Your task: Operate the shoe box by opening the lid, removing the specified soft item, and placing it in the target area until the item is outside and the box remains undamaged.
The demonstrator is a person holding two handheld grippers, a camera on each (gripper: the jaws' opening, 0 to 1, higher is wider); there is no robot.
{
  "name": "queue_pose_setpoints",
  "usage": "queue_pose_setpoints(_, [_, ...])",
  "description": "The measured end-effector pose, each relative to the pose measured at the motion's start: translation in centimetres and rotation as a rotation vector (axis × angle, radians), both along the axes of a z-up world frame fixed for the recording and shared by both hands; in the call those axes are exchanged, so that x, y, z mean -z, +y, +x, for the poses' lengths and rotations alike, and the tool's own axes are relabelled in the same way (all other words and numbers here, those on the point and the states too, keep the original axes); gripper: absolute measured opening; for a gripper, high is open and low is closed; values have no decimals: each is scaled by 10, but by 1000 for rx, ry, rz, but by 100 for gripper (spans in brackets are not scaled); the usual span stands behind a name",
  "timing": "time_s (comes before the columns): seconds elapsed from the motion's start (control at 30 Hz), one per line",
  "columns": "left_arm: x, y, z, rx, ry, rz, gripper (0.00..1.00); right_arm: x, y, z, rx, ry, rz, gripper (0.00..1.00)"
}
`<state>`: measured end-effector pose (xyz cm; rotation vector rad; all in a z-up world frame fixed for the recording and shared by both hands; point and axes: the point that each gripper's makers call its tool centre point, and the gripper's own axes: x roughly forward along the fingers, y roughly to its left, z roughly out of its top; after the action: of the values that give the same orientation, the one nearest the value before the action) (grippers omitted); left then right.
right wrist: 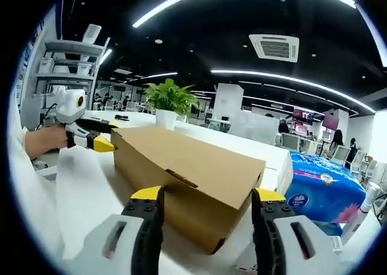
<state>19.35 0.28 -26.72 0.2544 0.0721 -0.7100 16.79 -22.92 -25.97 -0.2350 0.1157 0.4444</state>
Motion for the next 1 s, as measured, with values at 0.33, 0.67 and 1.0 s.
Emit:
queue_pose_setpoints(0.33, [-51, 20, -12, 64, 17, -202, 58, -67, -29, -15, 30, -135, 214, 55])
queue_pose_setpoints(0.67, [-100, 76, -21, -8, -36, -200, 60, -112, -27, -42, -23, -245, 148, 60])
queue_pose_setpoints(1.0, [-120, 94, -30, -16, -165, -164, 56, -107, -20, -40, -42, -281, 15, 48])
